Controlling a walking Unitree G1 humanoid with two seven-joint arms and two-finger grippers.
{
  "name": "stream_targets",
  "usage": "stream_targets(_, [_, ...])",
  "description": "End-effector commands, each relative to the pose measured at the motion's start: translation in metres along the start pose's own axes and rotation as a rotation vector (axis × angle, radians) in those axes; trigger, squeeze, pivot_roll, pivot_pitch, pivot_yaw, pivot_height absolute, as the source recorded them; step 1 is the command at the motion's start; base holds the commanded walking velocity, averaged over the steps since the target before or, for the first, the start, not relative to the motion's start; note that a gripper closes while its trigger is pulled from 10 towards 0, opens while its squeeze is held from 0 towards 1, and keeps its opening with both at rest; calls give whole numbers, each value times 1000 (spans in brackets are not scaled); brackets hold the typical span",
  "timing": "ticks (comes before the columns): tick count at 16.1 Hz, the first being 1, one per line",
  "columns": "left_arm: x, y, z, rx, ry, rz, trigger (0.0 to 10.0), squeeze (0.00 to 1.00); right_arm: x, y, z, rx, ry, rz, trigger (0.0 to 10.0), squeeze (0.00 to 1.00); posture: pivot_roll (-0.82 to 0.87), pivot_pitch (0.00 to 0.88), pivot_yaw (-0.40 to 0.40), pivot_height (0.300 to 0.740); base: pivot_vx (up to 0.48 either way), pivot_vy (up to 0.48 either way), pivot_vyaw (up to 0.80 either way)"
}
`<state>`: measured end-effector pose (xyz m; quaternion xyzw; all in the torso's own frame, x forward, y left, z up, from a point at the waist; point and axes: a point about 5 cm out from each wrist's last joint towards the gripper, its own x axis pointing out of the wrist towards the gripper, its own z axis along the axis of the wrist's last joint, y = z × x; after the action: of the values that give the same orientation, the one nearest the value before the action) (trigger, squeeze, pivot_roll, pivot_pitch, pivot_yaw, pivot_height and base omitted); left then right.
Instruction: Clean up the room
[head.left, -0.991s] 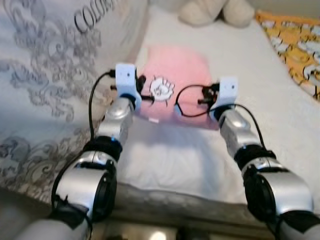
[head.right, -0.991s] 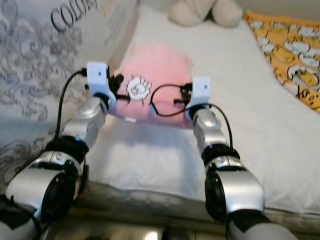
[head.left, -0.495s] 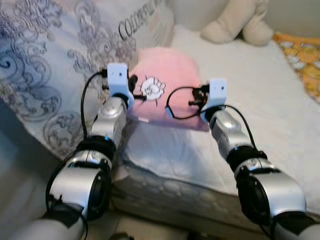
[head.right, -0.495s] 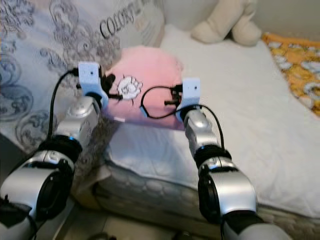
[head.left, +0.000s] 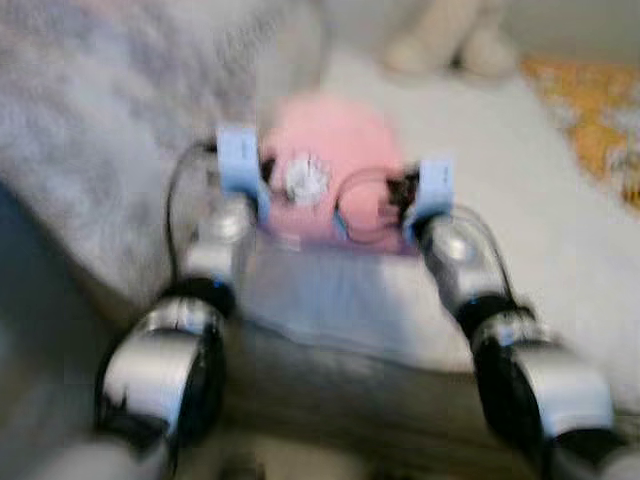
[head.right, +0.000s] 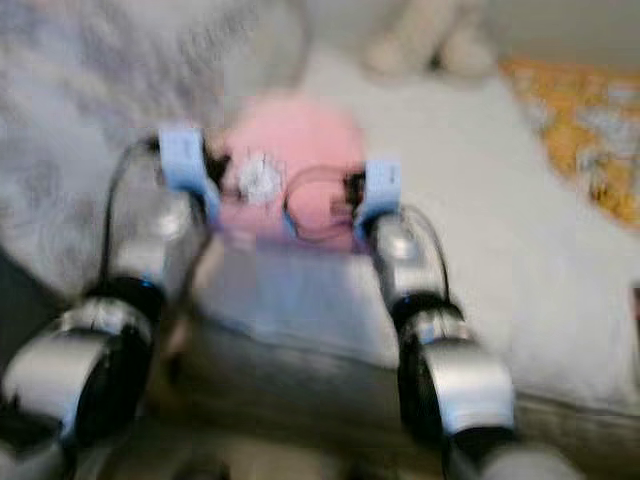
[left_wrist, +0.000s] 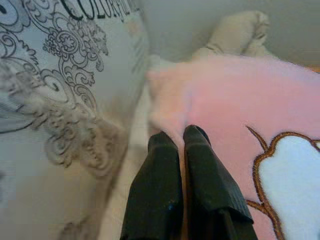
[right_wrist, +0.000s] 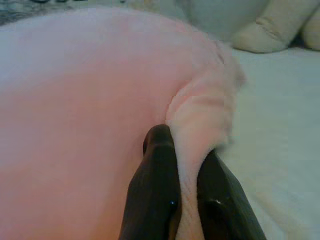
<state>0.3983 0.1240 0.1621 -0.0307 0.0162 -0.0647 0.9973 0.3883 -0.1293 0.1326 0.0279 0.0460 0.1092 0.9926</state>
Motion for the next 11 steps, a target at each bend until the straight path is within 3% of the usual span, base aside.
stream_targets(1, [2,7,11,4,-39,34,10000,0,1,-4,8,-11,-30,-12,10000,0,12,0,15,740,480,0,0])
stream_targets(5, [1,7,9,-6,-30,42,10000,0,1,-2,7,-12,-26,-5,10000,0,15,0,9,740,461,0,0])
stream_targets(7, [1,10,8,-11,-27,75,10000,0,1,-1,6,-14,-19,6,10000,0,15,0,5,740,377,294,0])
stream_targets(11, [-1,20,7,22,-15,107,10000,0,1,2,4,19,-3,23,10000,0,19,0,-1,740,0,0,0])
